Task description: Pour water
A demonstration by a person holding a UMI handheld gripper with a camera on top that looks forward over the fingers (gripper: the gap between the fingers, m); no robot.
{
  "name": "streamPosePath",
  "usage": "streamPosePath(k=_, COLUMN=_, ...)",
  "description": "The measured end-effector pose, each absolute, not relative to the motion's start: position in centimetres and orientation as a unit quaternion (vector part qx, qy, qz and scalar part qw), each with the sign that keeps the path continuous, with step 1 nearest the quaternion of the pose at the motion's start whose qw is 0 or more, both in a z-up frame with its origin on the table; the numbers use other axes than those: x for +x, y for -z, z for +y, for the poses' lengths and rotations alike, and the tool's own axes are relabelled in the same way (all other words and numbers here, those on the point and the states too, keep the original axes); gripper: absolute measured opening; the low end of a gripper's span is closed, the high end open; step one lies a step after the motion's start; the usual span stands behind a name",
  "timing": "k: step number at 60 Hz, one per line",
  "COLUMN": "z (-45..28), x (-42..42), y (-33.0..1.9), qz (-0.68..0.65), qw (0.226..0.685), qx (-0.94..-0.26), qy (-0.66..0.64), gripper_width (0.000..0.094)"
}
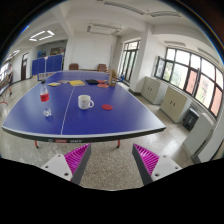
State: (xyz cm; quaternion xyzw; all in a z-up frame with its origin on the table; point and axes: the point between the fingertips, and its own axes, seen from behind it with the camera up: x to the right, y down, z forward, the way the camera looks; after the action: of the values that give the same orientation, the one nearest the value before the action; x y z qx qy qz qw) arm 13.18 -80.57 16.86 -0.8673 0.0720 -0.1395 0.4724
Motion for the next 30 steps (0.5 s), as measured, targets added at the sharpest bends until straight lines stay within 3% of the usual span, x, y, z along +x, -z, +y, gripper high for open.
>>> streamPosePath(k=11, z=-74.8, x=-0.6, y=-10.5, qz=0.024, qw=0.467, qx=-0.881, qy=0.072, gripper_width=0.0848)
streamPosePath(k=30, z=-53.0, x=-19.0, y=-11.7, qz=-0.031, qw=0.561, qx=-0.827, qy=-0.010, gripper_width=0.0845)
